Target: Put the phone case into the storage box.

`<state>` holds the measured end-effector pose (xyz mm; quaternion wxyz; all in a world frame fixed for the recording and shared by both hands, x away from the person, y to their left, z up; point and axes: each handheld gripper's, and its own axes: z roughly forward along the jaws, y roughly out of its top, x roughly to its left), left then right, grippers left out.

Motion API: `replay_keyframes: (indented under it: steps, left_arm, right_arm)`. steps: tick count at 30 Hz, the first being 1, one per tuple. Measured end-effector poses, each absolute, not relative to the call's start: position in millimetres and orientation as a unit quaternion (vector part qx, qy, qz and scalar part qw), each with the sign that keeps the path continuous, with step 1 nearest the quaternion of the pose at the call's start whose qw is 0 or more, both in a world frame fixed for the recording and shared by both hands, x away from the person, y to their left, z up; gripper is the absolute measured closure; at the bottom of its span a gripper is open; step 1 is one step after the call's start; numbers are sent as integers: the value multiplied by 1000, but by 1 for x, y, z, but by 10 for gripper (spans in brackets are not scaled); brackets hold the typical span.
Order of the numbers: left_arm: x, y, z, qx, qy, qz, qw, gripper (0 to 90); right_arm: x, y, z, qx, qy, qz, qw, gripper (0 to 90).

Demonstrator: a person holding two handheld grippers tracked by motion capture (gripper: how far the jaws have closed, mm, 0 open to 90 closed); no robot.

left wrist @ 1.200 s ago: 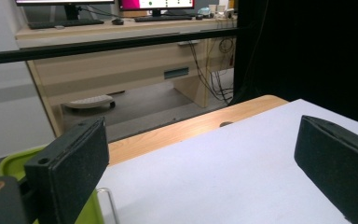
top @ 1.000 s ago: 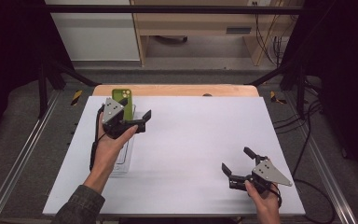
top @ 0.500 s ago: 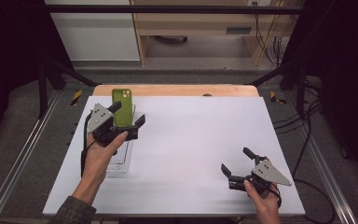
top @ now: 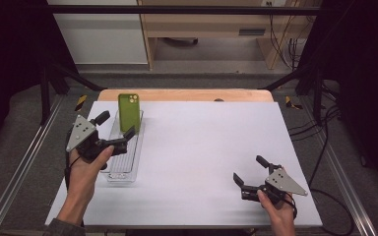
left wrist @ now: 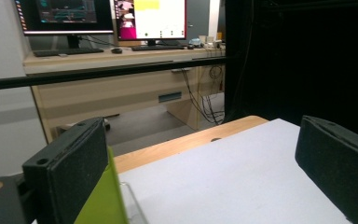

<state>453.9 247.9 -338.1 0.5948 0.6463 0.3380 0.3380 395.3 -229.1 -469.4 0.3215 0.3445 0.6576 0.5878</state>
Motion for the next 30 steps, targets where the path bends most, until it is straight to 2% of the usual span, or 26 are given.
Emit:
replay_keyframes:
  steps: [13,30]
  left_arm:
    - [437,280,-342,637,345,354,592,23]
    - [423,303,-369,632,352,353,593,22]
  right_arm:
    - [395,-227,-471,343,664,584,319,28]
    - [396,-227,-472,343,666,580,320,24]
